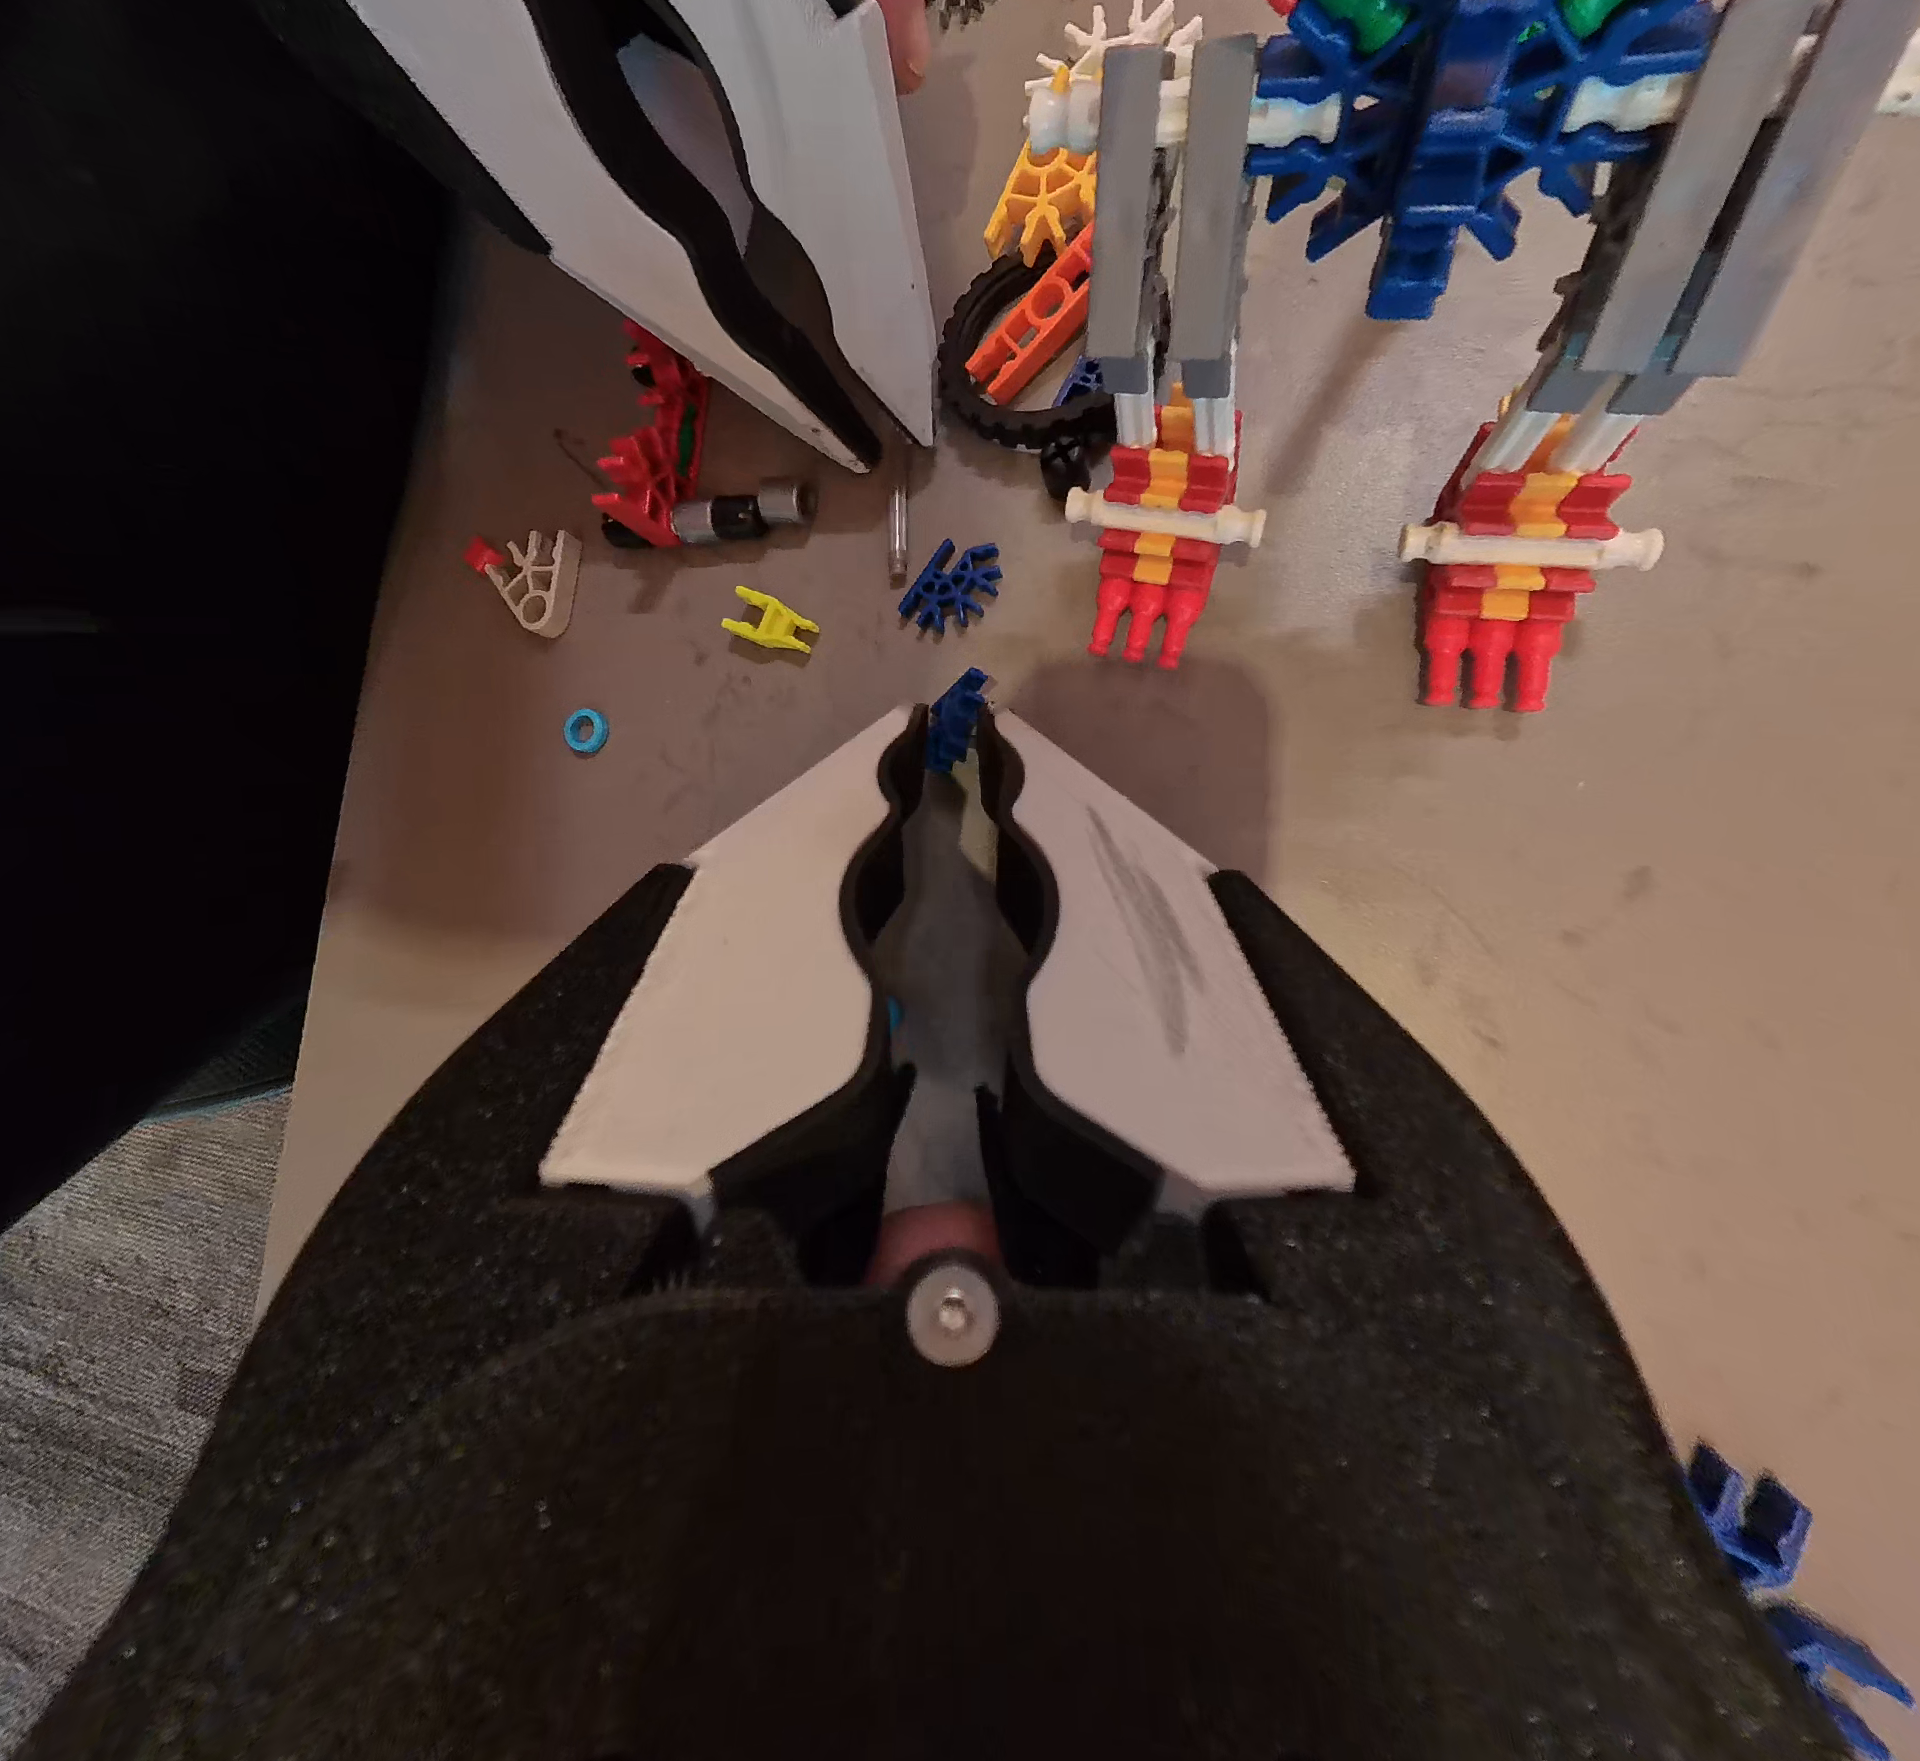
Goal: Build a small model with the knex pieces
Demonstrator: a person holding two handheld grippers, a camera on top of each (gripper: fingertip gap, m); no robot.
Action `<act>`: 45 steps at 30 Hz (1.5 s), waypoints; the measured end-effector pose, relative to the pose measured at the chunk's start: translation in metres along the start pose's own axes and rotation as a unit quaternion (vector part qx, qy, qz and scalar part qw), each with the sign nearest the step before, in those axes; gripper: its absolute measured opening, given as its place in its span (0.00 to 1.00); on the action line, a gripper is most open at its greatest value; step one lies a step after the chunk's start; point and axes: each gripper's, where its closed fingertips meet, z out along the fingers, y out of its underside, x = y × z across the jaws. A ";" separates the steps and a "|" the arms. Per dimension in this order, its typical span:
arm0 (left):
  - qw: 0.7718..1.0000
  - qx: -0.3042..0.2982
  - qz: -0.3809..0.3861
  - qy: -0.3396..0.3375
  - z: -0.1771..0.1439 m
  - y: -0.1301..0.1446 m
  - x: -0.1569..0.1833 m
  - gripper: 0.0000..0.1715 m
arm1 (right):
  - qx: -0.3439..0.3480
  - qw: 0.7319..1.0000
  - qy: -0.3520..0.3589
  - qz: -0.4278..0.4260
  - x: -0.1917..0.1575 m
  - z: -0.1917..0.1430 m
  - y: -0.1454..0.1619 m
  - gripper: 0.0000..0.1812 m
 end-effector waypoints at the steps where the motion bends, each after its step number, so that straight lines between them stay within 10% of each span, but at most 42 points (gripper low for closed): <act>1: 1.000 0.000 0.000 -0.002 0.000 0.000 0.000 0.04 | -0.001 1.000 0.001 -0.001 0.000 0.000 0.000 0.05; 45: 1.000 0.004 0.006 -0.007 -0.001 -0.003 -0.003 0.04 | 0.004 1.000 -0.002 -0.028 -0.013 0.001 -0.008 0.09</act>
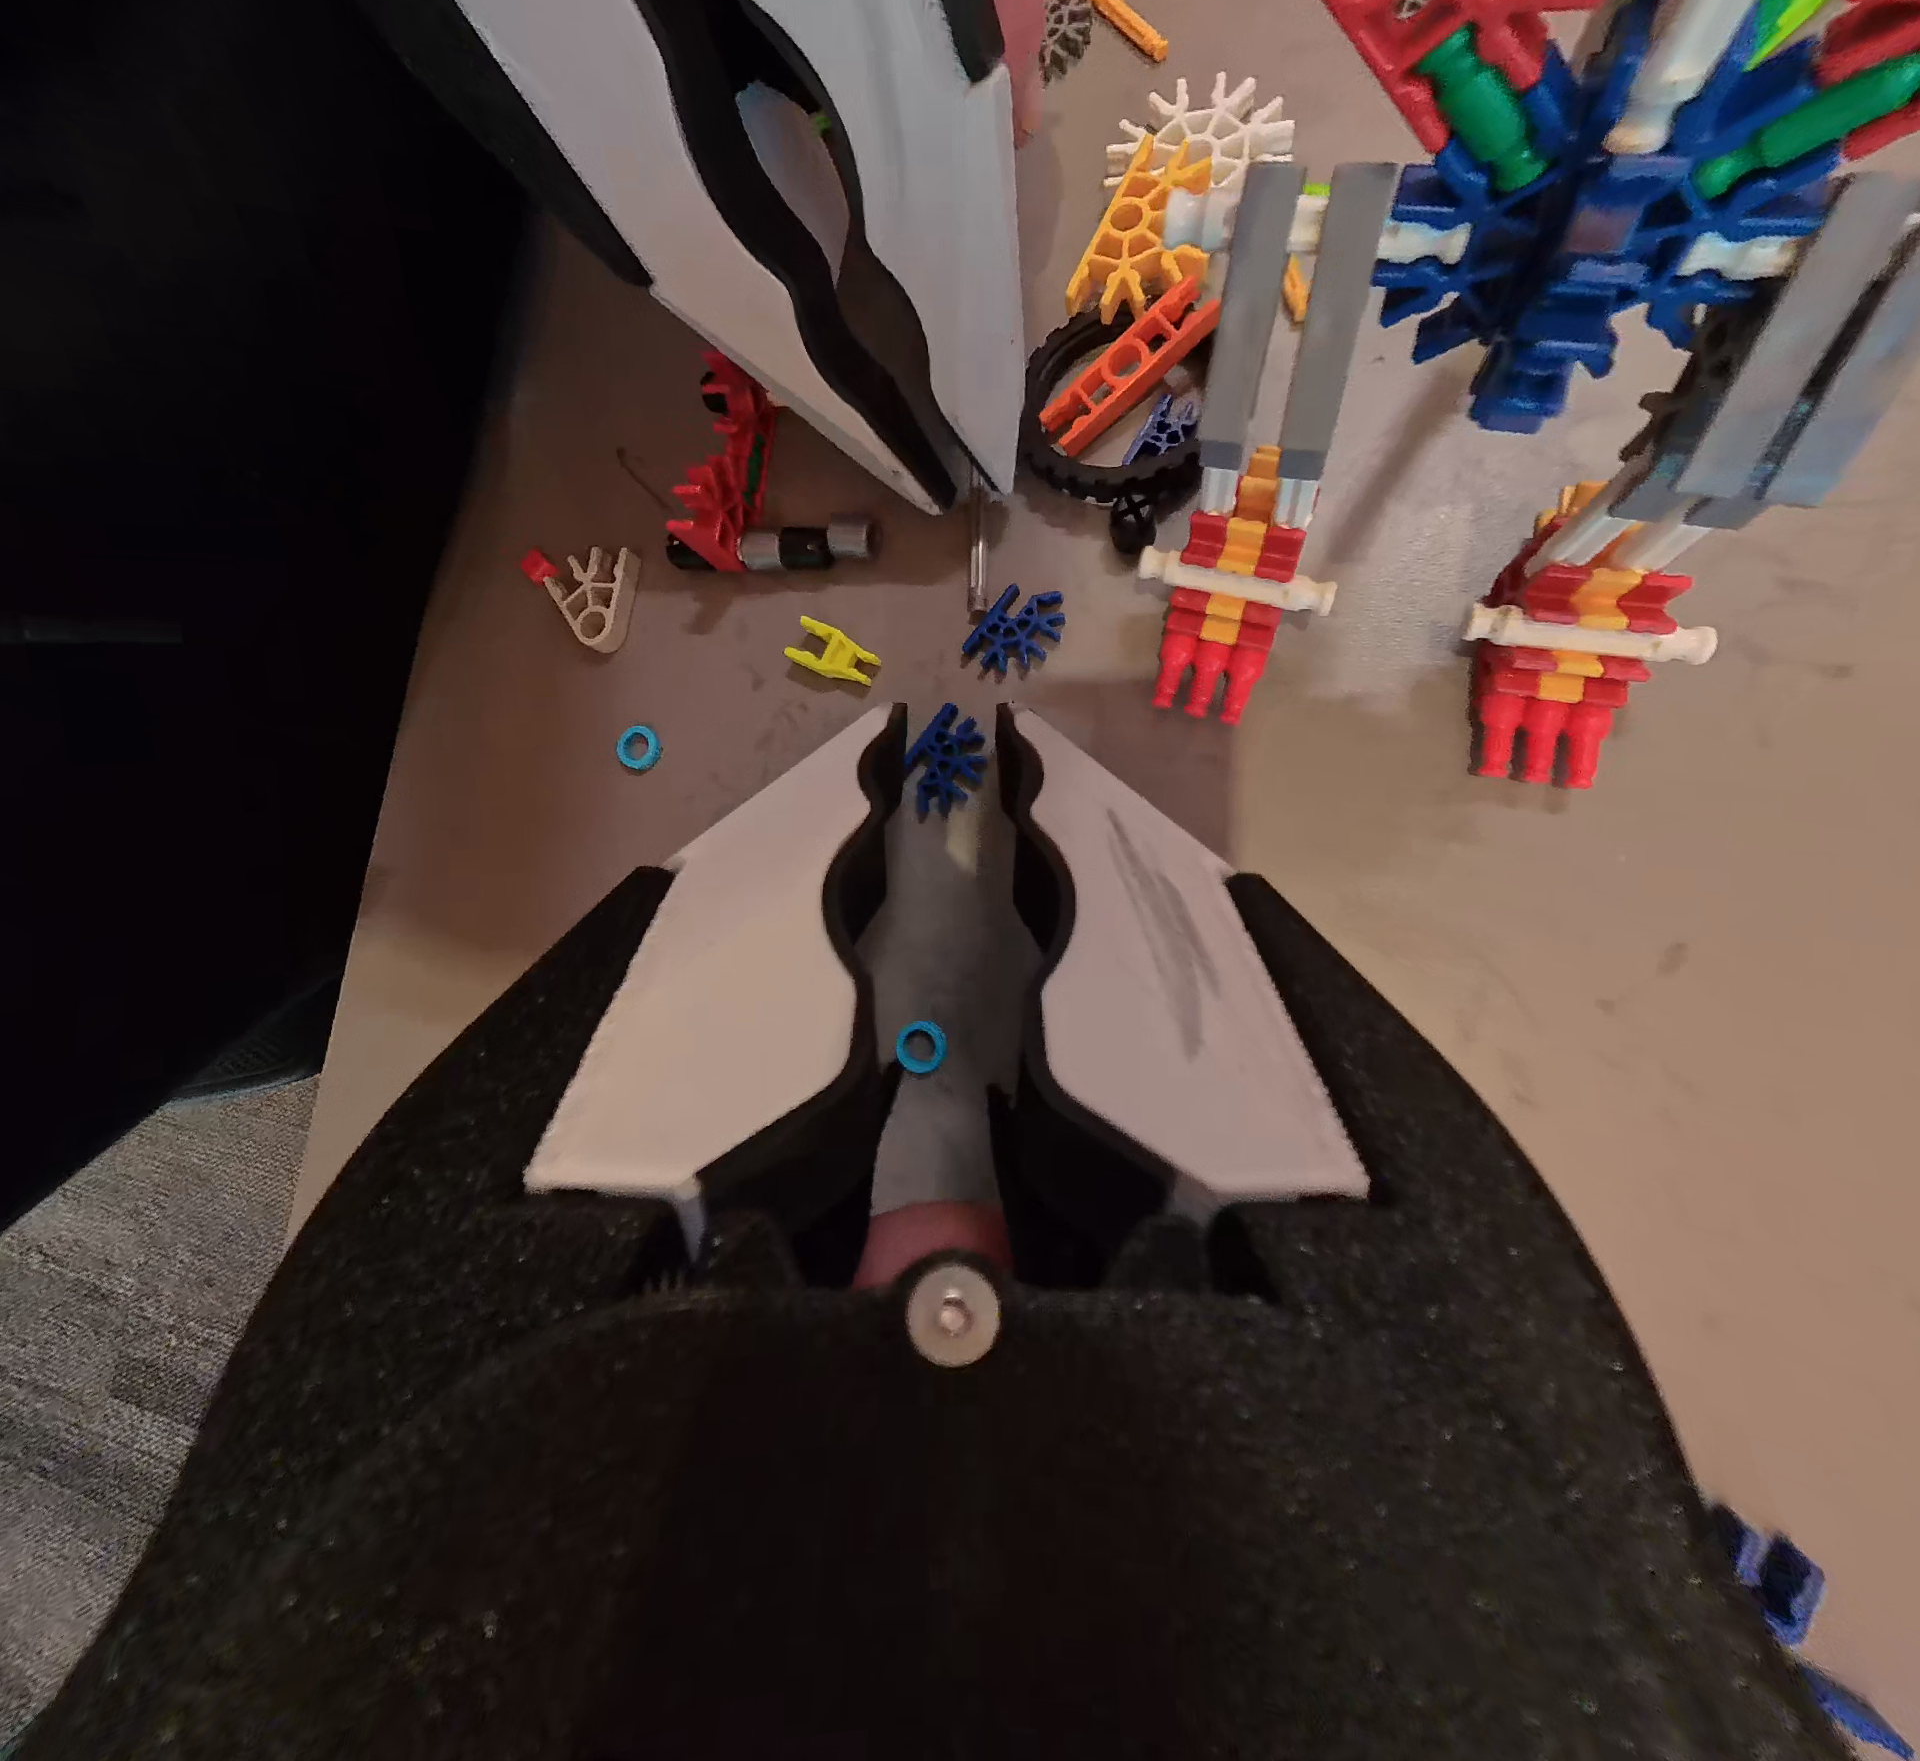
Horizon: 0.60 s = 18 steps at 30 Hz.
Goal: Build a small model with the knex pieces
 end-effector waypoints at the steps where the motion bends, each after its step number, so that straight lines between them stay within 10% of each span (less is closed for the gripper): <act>1: 1.000 0.000 0.001 0.001 0.001 0.000 0.001 0.04 | -0.001 1.000 -0.001 -0.003 -0.001 0.001 0.000 0.09; 18: 1.000 0.003 0.004 0.006 0.006 -0.004 0.005 0.01 | -0.001 0.997 -0.010 -0.082 -0.025 0.016 -0.005 0.11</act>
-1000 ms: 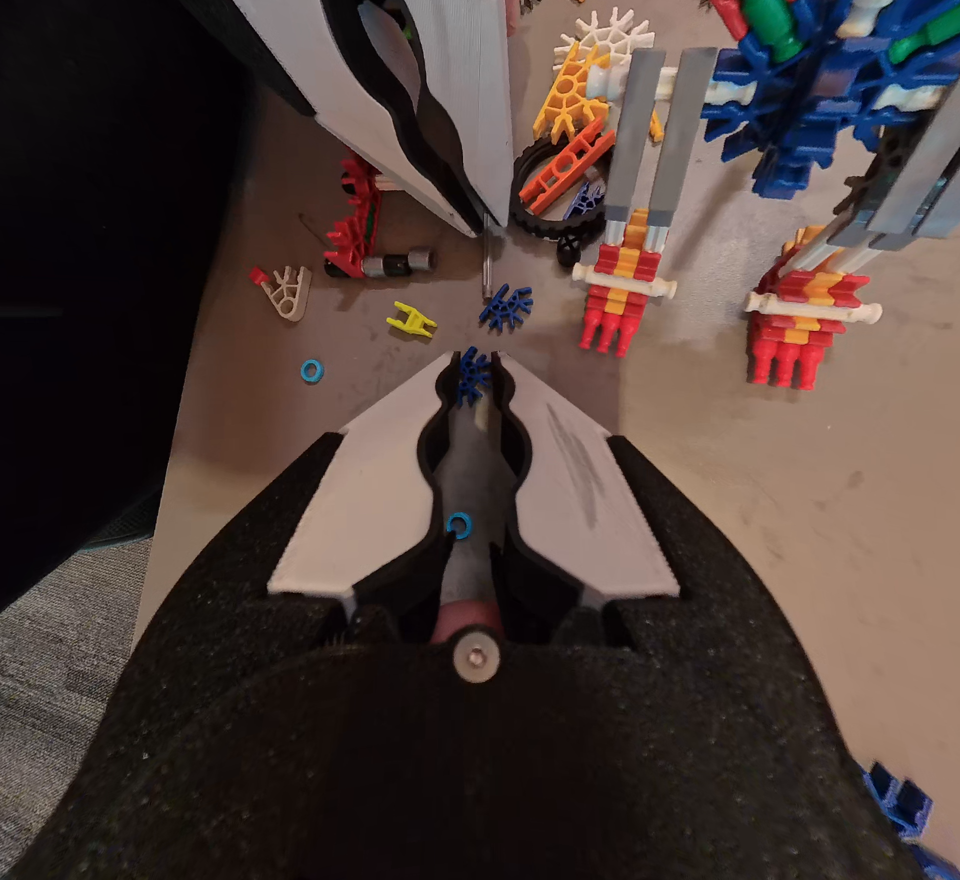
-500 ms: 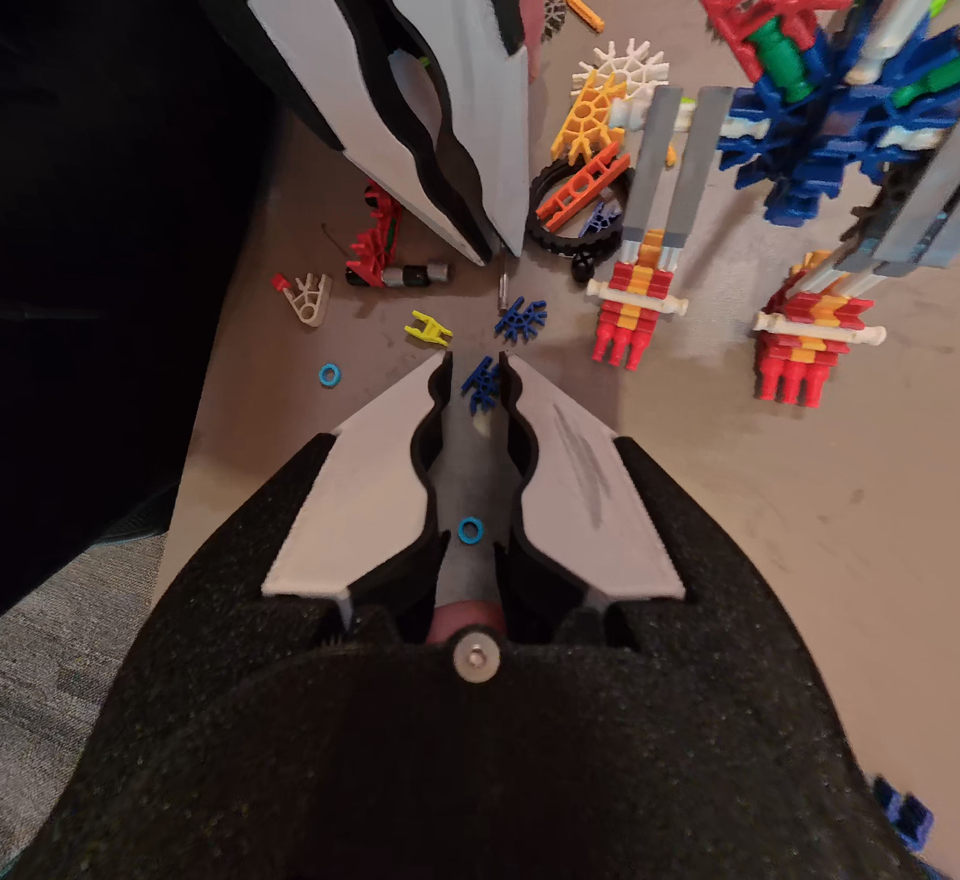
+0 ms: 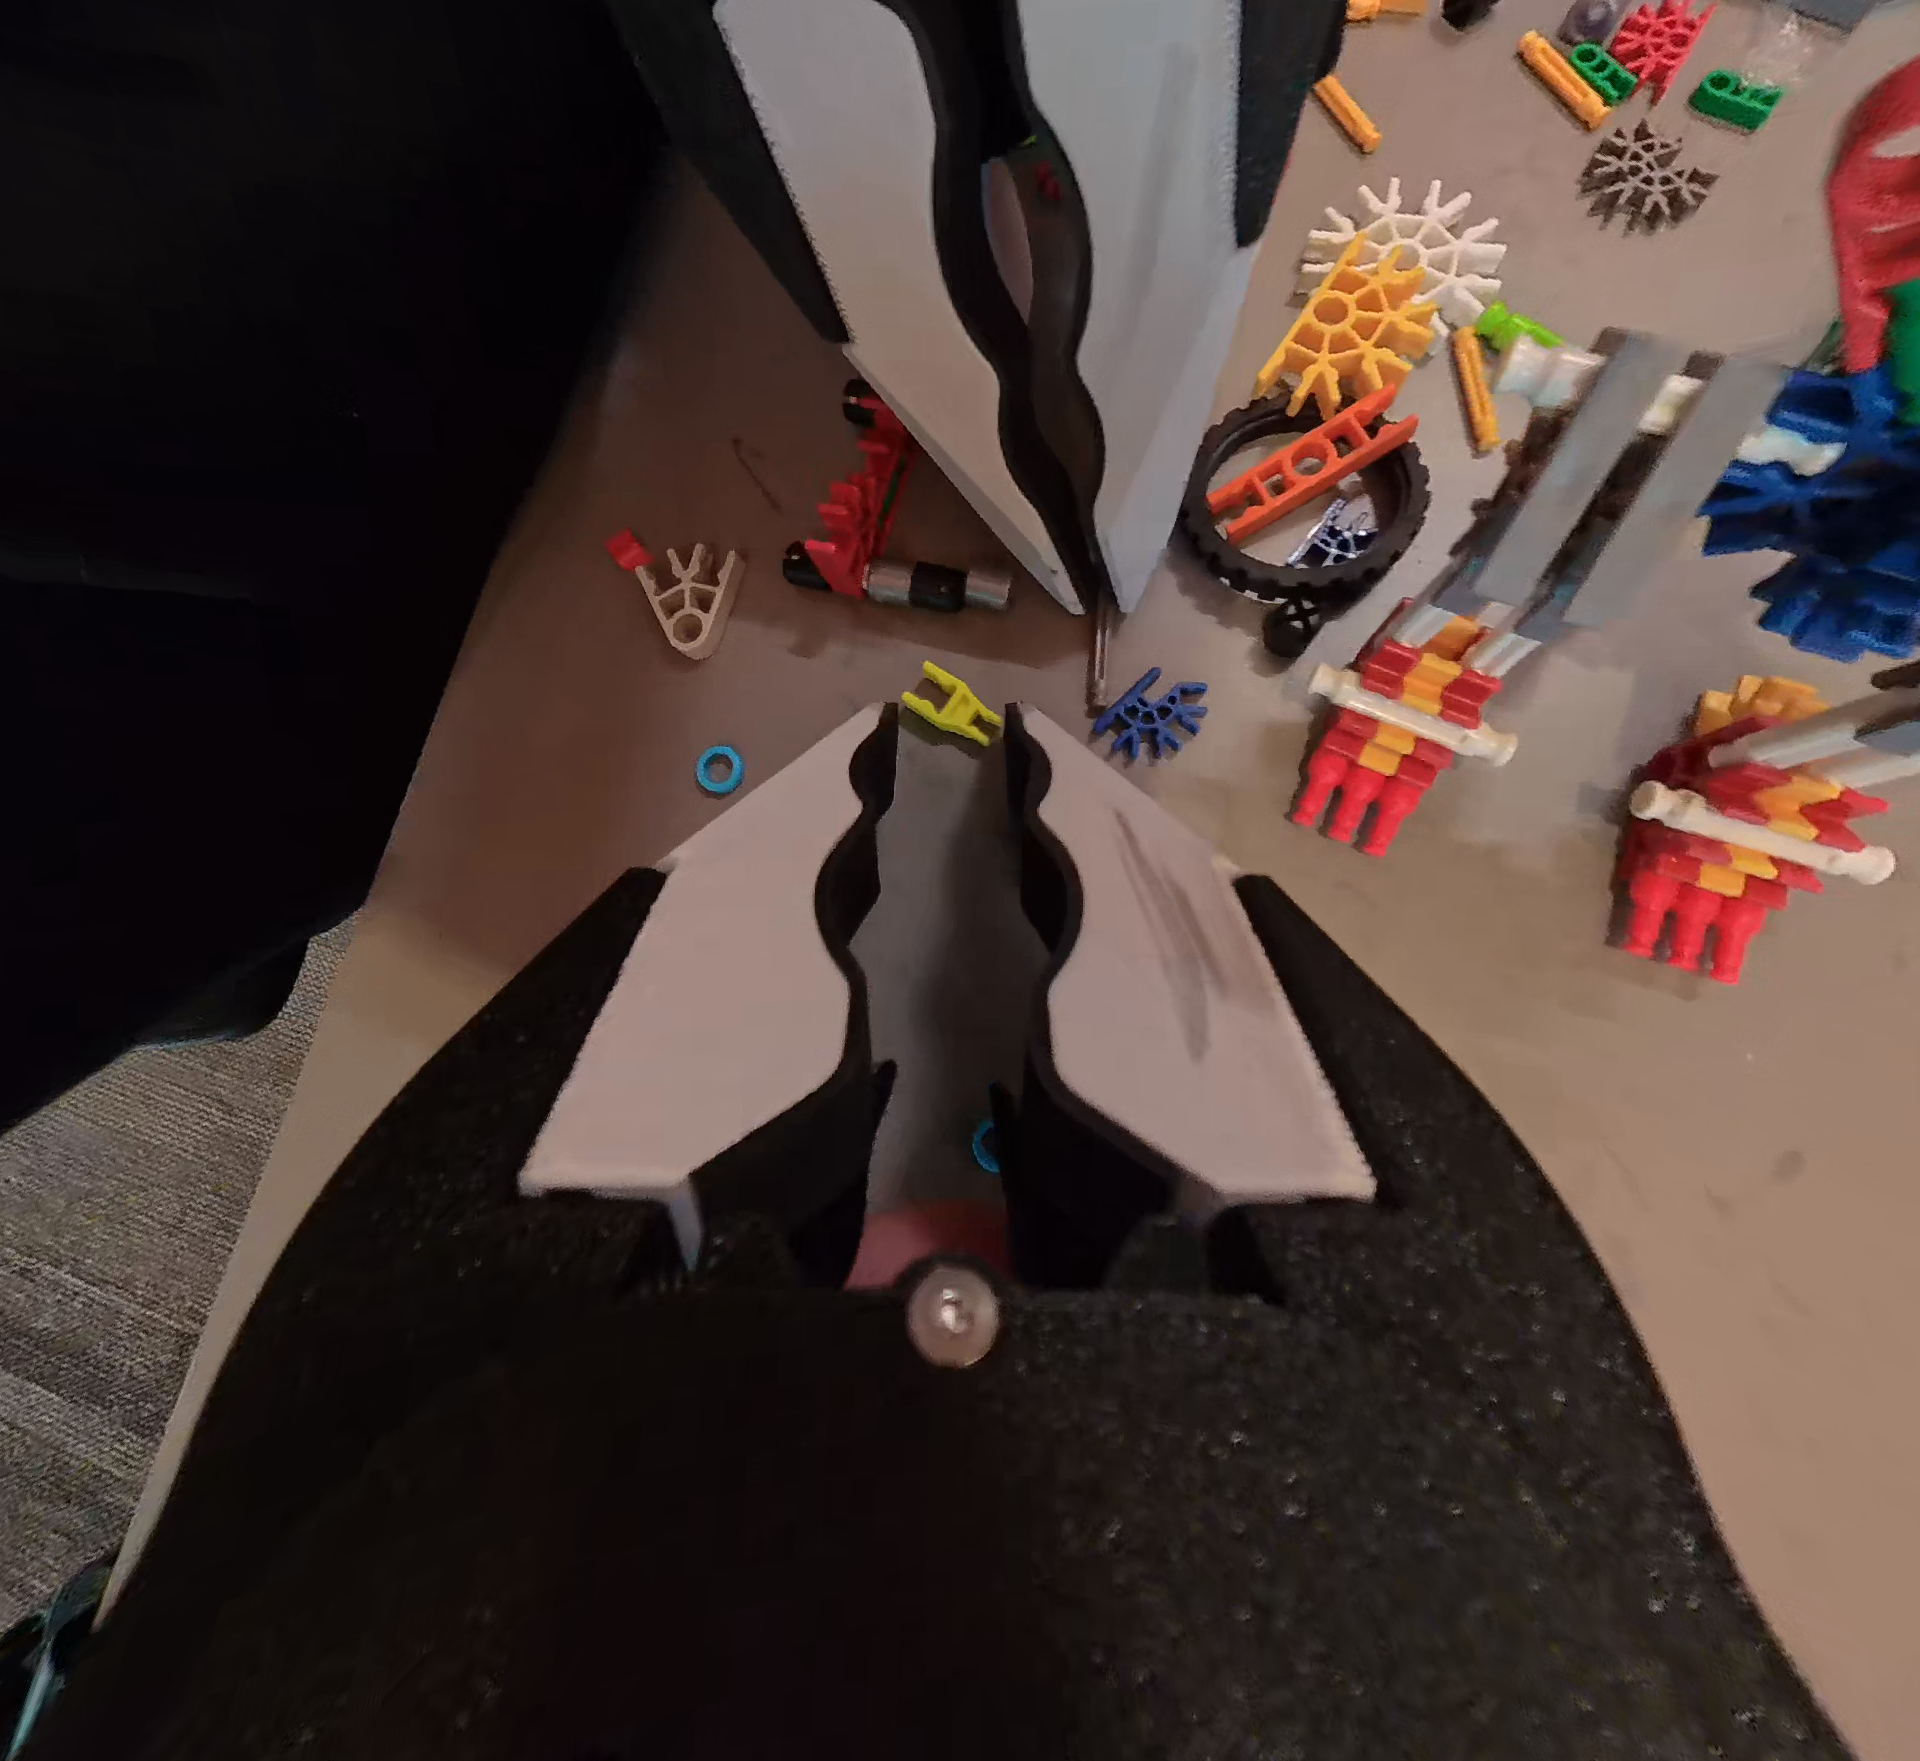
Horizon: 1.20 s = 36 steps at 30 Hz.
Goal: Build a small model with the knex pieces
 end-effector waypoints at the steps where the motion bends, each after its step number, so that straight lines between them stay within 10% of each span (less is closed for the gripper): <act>1: 1.000 0.000 0.000 0.000 0.000 0.000 0.000 0.01 | -0.002 1.000 0.001 -0.004 -0.001 0.002 0.000 0.11; 36: 1.000 -0.006 -0.005 -0.014 -0.007 0.005 -0.003 0.04 | -0.003 0.999 0.003 -0.032 -0.006 0.010 -0.006 0.03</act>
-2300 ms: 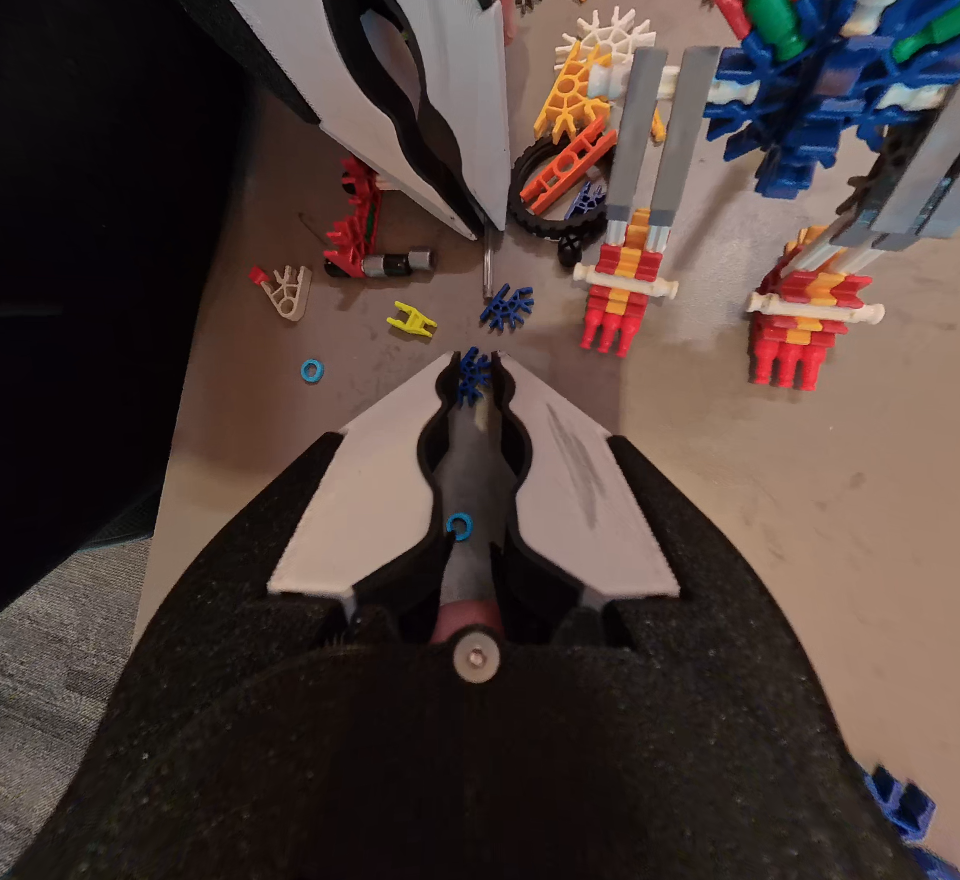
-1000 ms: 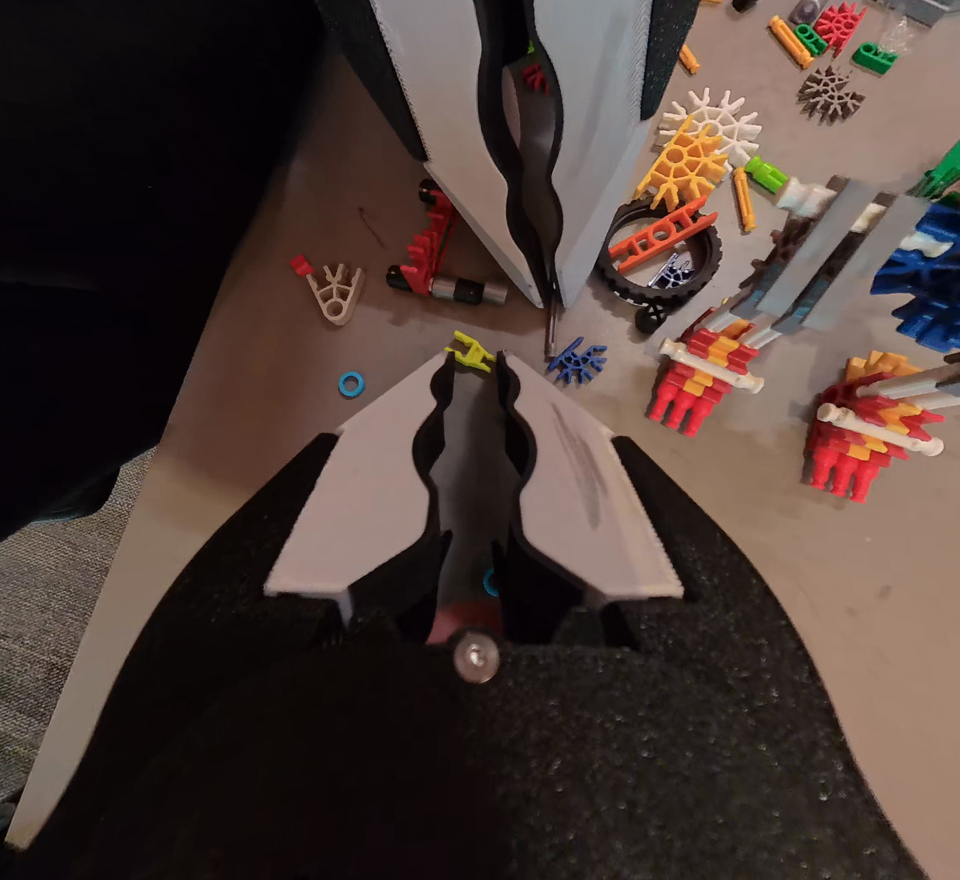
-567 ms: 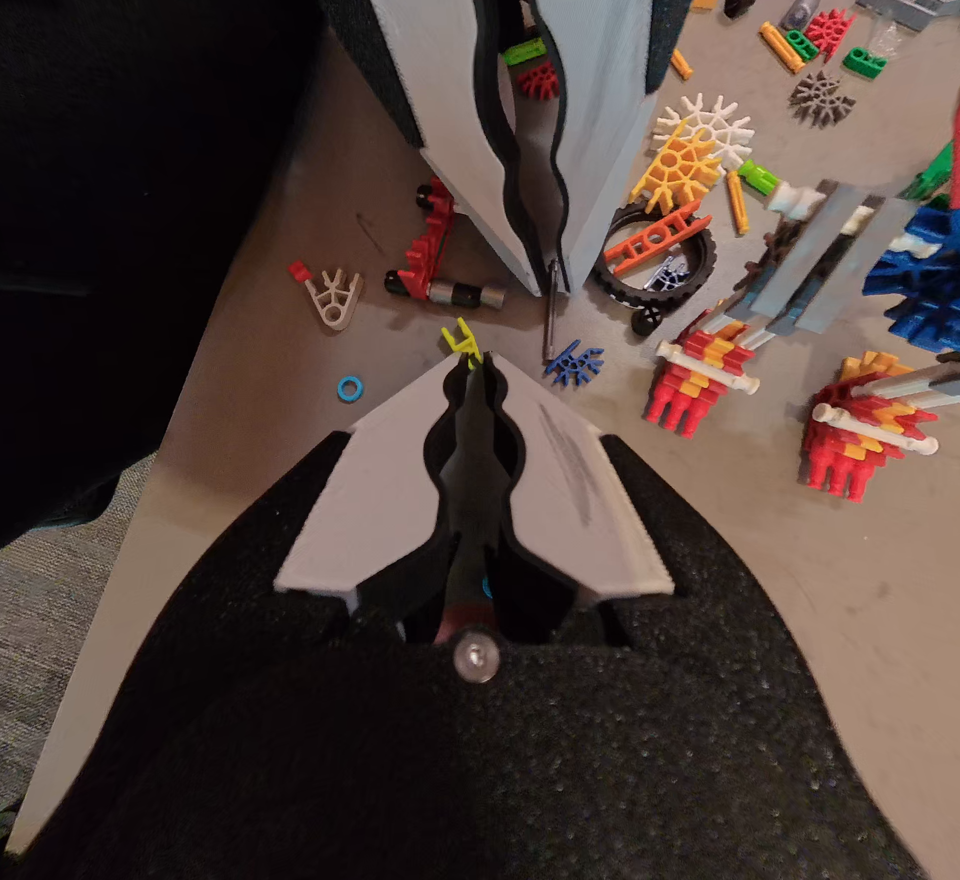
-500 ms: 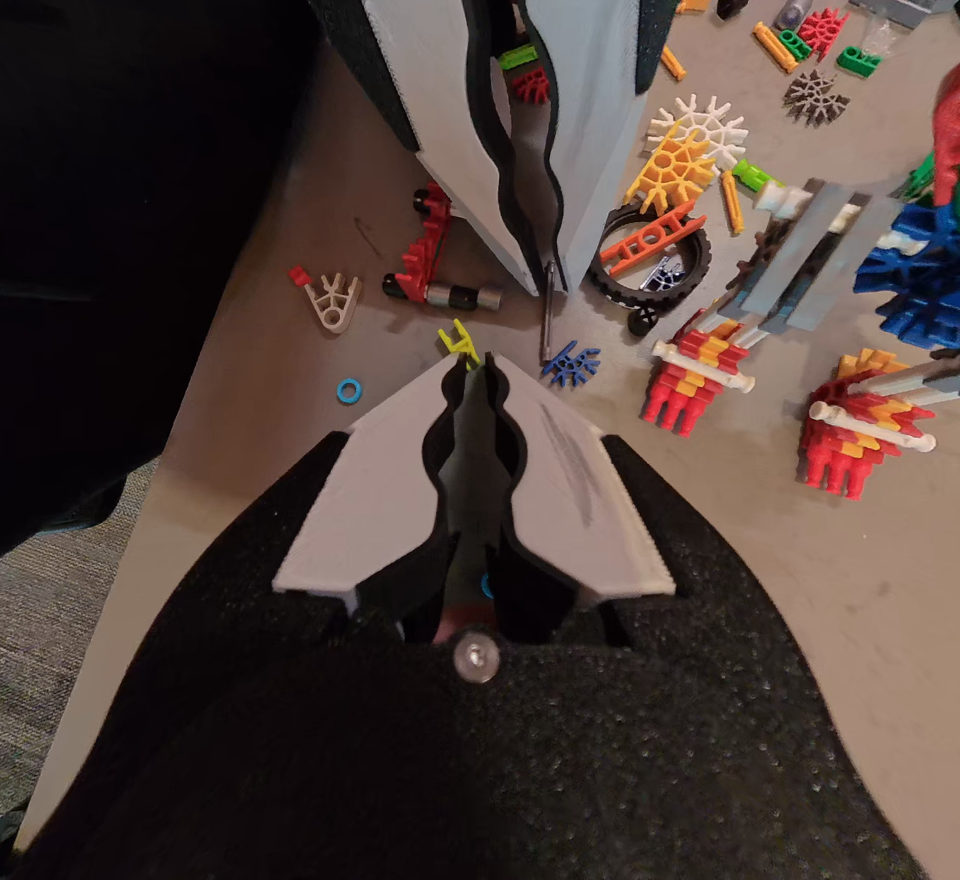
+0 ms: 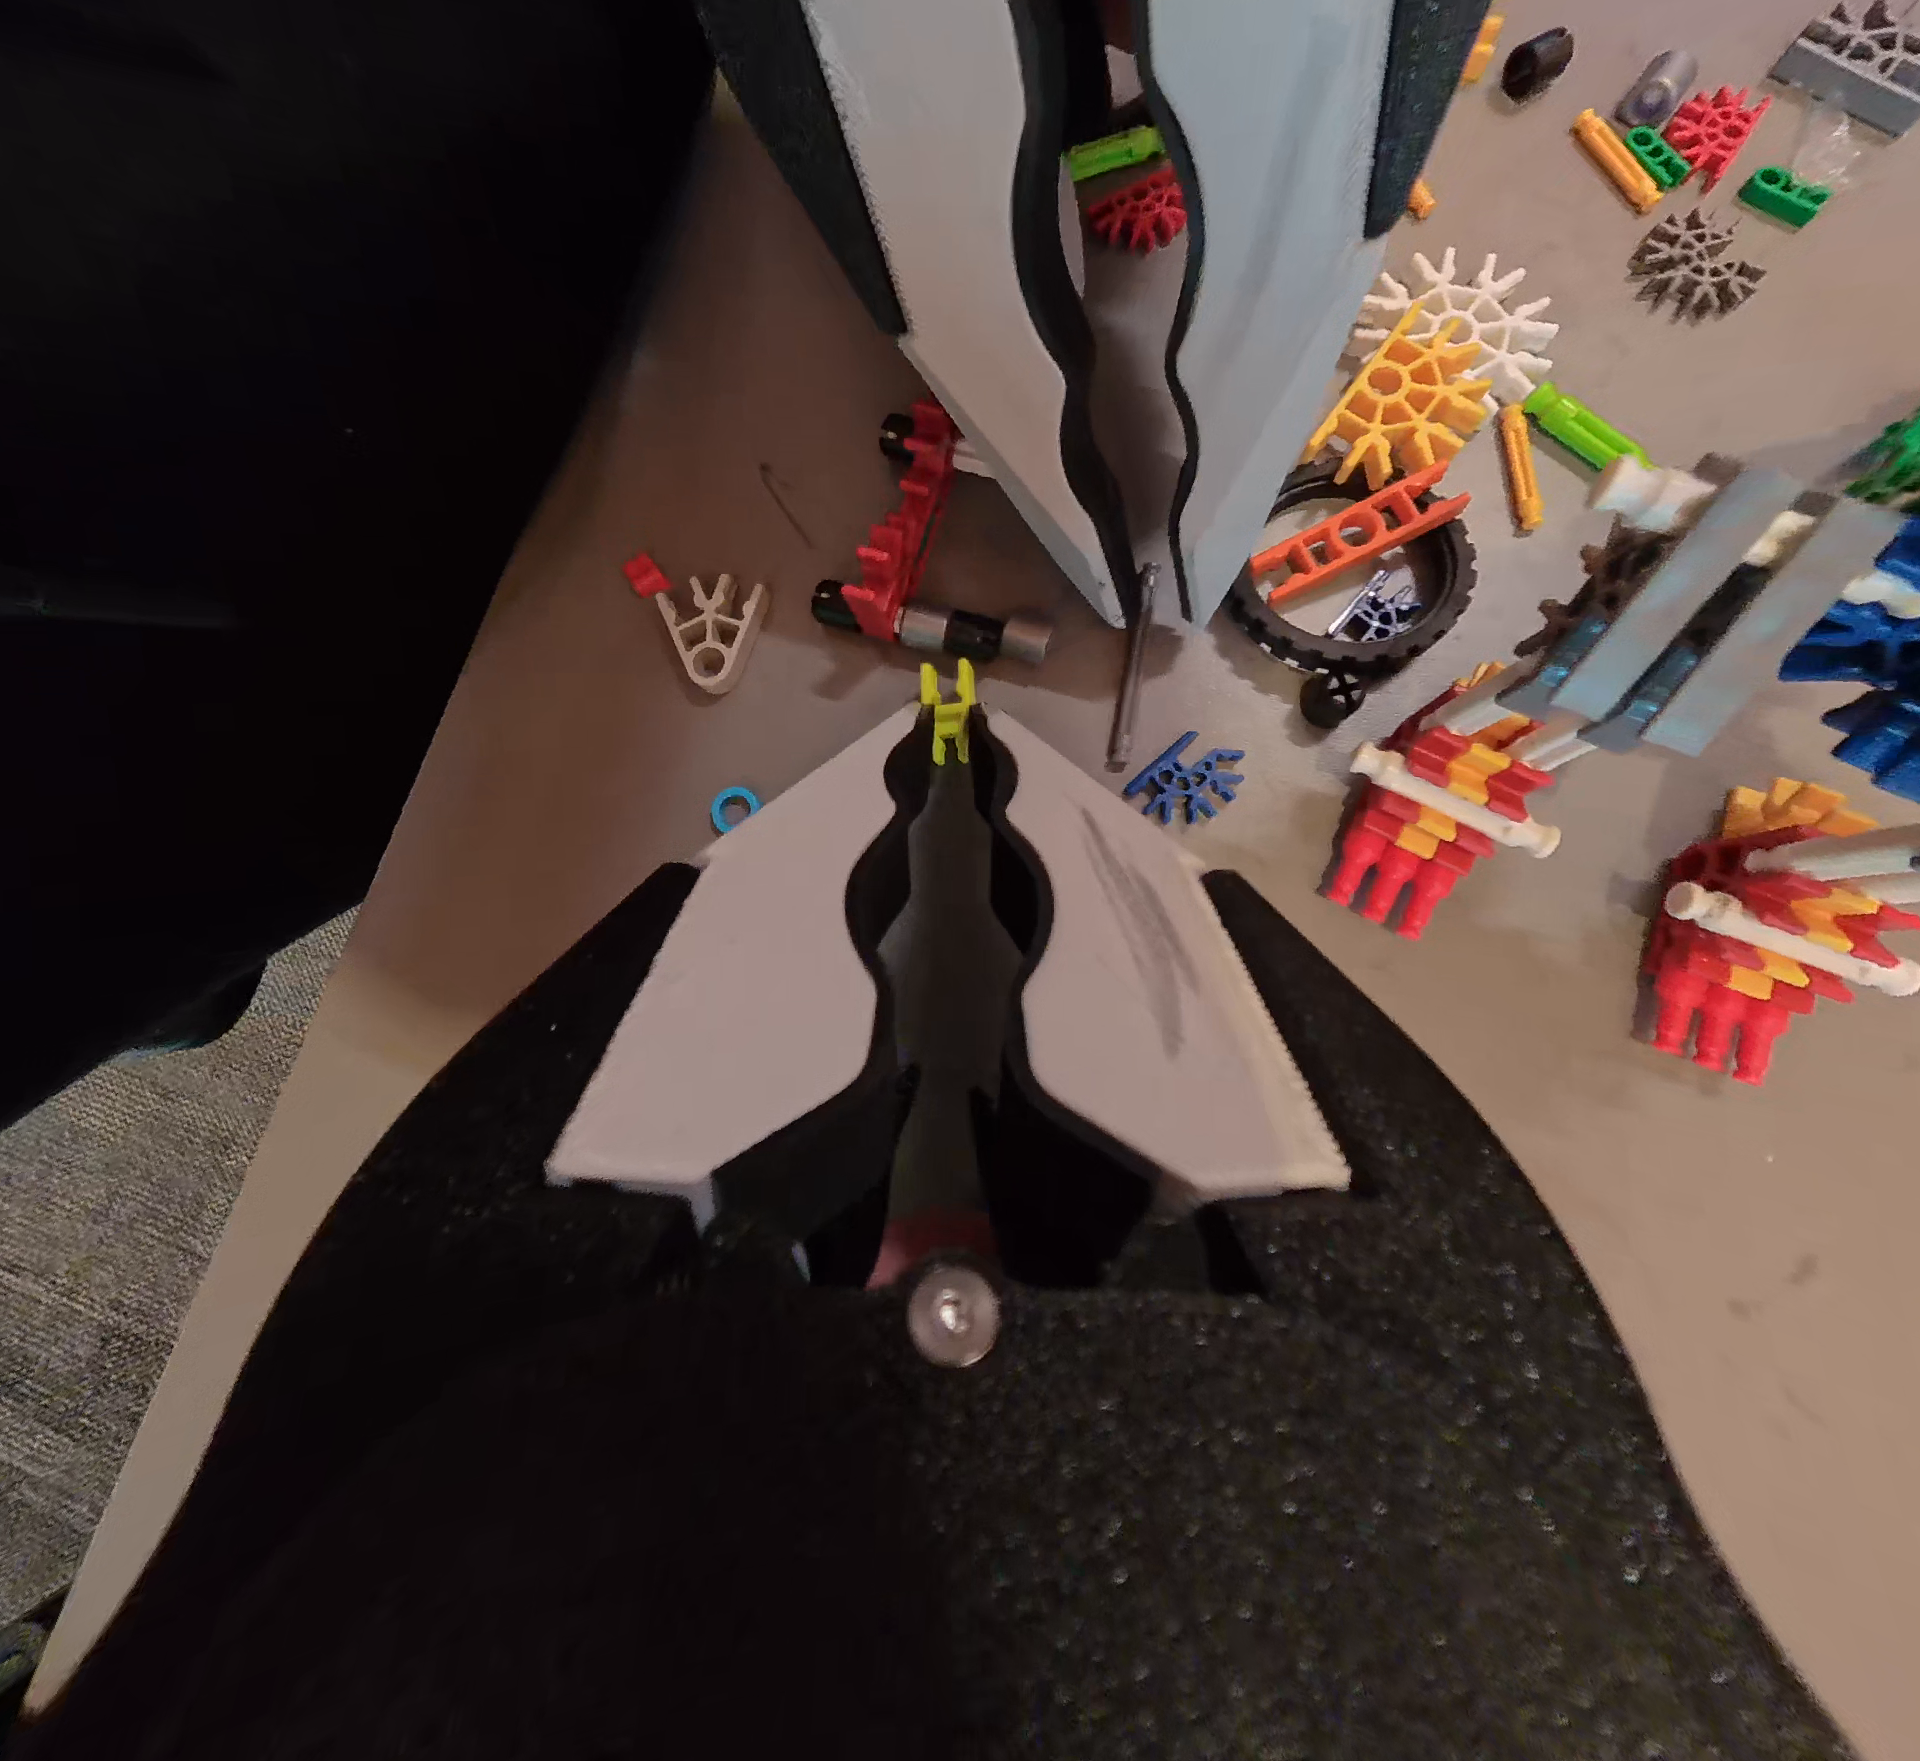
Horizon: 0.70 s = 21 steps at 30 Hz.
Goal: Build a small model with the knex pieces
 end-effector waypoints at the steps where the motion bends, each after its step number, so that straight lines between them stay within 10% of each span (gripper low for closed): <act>1: 1.000 0.002 0.000 -0.001 -0.001 -0.001 0.000 0.04 | 0.003 1.000 0.000 0.003 0.001 -0.001 -0.001 0.03; 21: 0.993 0.065 0.086 -0.048 -0.010 -0.024 0.004 0.07 | 0.064 0.991 -0.024 0.115 0.018 -0.017 -0.012 0.03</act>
